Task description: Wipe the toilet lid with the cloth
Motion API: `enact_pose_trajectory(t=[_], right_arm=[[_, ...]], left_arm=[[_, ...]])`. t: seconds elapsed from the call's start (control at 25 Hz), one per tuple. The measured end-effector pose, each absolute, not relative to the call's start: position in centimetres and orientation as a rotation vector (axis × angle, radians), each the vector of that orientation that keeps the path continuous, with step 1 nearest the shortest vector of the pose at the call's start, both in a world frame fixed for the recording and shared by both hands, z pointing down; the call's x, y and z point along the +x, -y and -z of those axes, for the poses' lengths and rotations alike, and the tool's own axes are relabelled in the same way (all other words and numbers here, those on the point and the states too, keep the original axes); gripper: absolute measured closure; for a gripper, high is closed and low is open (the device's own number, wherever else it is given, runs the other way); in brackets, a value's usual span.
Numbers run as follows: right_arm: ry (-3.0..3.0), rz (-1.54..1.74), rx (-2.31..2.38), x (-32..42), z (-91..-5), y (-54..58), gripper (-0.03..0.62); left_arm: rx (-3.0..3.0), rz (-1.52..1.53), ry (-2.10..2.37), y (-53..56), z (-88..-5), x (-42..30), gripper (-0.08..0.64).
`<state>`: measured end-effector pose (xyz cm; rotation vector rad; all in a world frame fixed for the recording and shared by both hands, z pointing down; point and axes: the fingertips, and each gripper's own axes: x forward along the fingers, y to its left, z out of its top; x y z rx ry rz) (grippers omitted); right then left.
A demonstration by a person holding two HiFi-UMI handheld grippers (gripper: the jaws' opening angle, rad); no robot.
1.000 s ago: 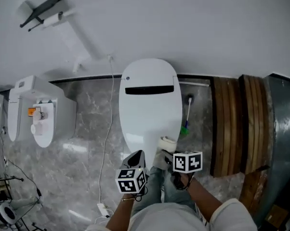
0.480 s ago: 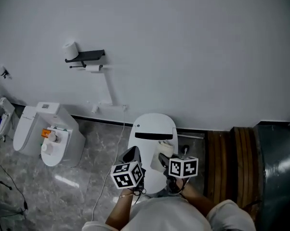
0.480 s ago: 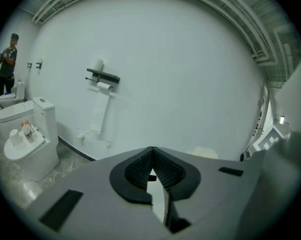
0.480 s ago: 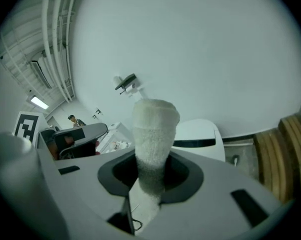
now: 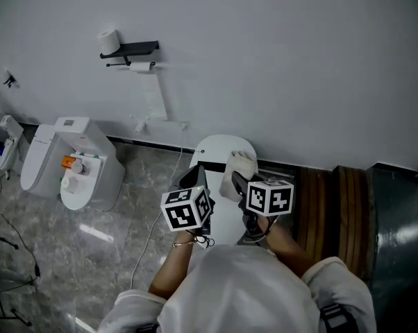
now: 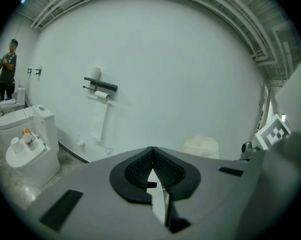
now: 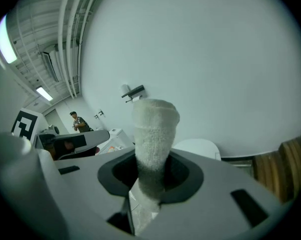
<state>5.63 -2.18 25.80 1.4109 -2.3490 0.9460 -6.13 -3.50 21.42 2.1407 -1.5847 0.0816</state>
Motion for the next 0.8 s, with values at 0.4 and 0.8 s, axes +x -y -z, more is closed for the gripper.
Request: enact_pose_trajectory(t=[0.4, 0.8], right_arm=[[2.351, -0.992, 1.366, 4.5, -27.9, 1.4, 0.495], [2.354, -0.925, 1.367, 4.6, -26.9, 1.9, 0.495]], left_arm=[[2.156, -0.158, 1.555, 3.3, -22.9, -5.1, 0.548], [2.156, -0.171, 1.574, 3.5, -22.7, -5.2, 0.548]])
